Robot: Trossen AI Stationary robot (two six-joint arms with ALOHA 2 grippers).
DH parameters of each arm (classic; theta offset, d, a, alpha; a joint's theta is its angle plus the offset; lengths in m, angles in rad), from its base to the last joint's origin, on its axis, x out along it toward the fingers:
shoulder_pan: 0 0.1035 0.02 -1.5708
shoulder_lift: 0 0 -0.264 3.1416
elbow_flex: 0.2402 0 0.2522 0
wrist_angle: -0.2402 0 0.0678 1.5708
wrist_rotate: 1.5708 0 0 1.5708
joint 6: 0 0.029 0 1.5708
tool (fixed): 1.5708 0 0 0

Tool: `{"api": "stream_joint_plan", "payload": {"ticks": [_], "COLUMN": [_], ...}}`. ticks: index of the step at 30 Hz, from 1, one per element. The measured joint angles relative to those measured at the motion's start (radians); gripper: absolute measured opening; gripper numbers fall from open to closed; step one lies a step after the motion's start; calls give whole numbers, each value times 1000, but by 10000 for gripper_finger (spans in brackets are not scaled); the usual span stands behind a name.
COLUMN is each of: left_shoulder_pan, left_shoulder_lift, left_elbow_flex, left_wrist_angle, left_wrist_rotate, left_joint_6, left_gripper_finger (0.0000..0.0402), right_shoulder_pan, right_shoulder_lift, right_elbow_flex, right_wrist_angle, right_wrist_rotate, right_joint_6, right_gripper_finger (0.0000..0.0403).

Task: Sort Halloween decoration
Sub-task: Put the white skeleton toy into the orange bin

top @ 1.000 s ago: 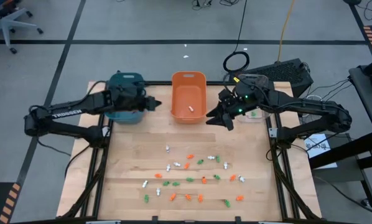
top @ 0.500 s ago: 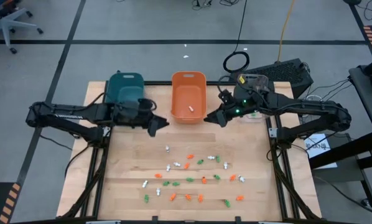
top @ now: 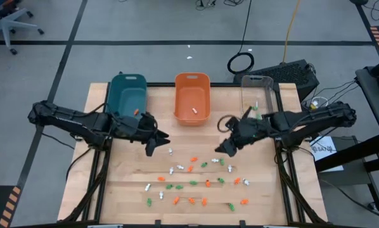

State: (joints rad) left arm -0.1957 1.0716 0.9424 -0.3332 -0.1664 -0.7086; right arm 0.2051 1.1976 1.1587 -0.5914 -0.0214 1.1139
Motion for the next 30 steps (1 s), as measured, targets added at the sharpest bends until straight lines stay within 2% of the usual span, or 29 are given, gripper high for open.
{"api": "stream_joint_plan", "payload": {"ticks": [4,8,10,14,20,26,30], "left_shoulder_pan": [-13,-29,-41,-57,-56,-56,-56], "left_shoulder_lift": [0,0,0,0,0,0,0], "left_elbow_flex": [0,0,0,0,0,0,0], "left_wrist_angle": [-6,-6,-6,-12,-23,-55,-85], "left_wrist_rotate": [-25,-48,-55,-72,-79,-99,-100], "left_joint_6": [-11,-41,-45,-65,-67,-68,-69], "left_gripper_finger": [153,153,153,153,153,153,153], "right_shoulder_pan": [40,59,59,60,82,165,229], "right_shoulder_lift": [7,28,43,76,160,229,281], "right_elbow_flex": [0,0,-9,-45,-62,-62,-62], "right_wrist_angle": [-188,-427,-492,-463,-430,-319,-309], "right_wrist_rotate": [25,81,84,71,-45,-107,-131], "right_joint_6": [47,225,299,312,355,272,205], "right_gripper_finger": [235,235,235,235,235,235,235]}}
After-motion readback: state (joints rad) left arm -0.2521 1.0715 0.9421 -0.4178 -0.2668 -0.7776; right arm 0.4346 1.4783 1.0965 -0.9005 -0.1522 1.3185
